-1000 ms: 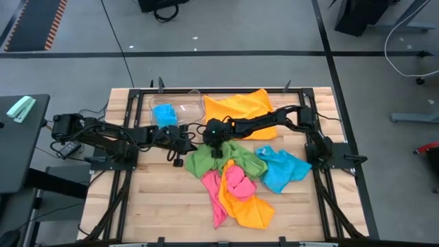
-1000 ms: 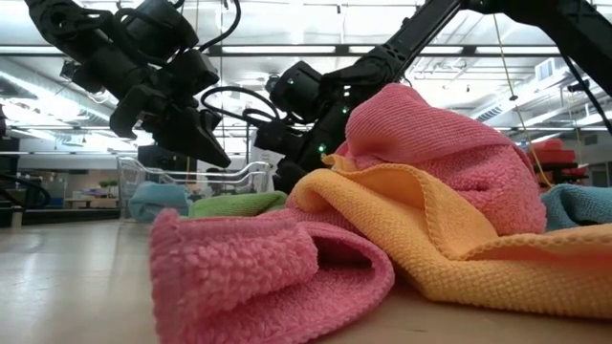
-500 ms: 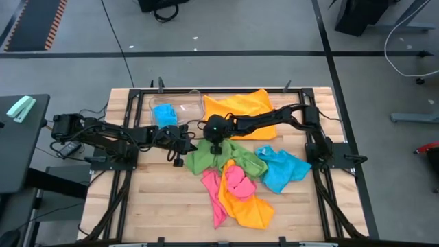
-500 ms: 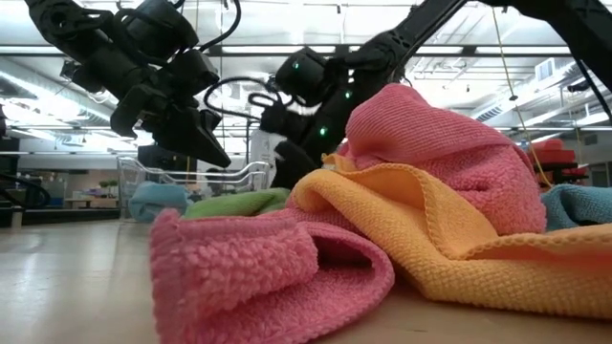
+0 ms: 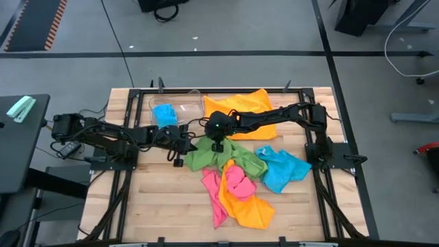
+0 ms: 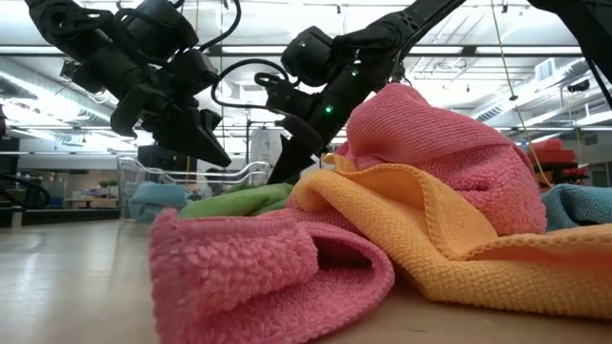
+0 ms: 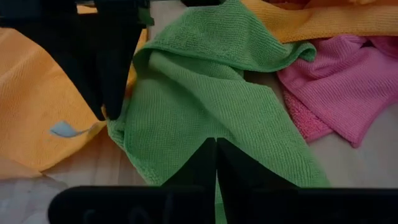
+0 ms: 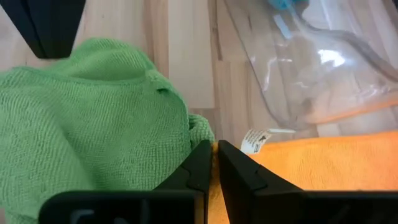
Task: Fold microfiber towels
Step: Fold the top orange microfiber towel
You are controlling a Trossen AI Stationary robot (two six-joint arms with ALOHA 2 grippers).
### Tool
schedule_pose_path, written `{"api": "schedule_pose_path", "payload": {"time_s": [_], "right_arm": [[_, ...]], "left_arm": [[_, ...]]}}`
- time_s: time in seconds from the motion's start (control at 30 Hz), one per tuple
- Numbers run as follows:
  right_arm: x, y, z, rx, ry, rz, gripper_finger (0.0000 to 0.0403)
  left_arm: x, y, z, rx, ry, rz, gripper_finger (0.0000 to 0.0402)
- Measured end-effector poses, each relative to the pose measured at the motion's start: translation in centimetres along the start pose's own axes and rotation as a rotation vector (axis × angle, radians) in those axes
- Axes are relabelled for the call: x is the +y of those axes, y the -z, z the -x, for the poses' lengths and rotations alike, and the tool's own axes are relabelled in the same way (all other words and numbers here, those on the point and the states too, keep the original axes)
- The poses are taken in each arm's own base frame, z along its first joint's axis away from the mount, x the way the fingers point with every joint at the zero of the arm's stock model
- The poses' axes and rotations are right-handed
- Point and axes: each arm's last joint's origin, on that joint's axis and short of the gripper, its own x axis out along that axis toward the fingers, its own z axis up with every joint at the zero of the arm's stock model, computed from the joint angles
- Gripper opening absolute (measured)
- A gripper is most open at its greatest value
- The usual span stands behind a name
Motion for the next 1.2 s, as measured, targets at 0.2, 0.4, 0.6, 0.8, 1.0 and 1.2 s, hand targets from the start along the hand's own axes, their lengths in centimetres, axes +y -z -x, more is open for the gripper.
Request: {"api": "schedule_pose_path", "payload": {"time_s": [0.2,0.4,0.6,0.8,1.0,1.2], "right_arm": [[0.7,-0.1,0.0,-0.001,-0.049,-0.030,0.0037],[1.7,0.3,-0.2,0.031,-0.089,-0.042,0.0037],[1.8,0.2,-0.1,0.031,-0.061,-0.045,0.0037],[1.9,0.3,0.1,0.045,-0.062,-0.044,0.0037],[1.5,-0.4,1.3,0.019,-0.056,-0.040,0.0037],[1.2,-1.2,3.7,0.004,-0.051,-0.048,0.0037]], "left_arm": [[0.1,-0.2,-1.5,-0.055,-0.026,0.023,0.0020],[0.2,1.1,-4.0,-0.010,-0.104,0.024,0.0015],[0.0,2.4,-6.4,-0.028,-0.112,0.032,0.0017],[-0.3,3.6,-7.7,0.005,-0.105,0.040,0.0016],[-0.3,3.7,-7.8,0.008,-0.103,0.060,0.0013],[-0.3,3.7,-7.8,0.008,-0.102,0.066,0.0023]]}}
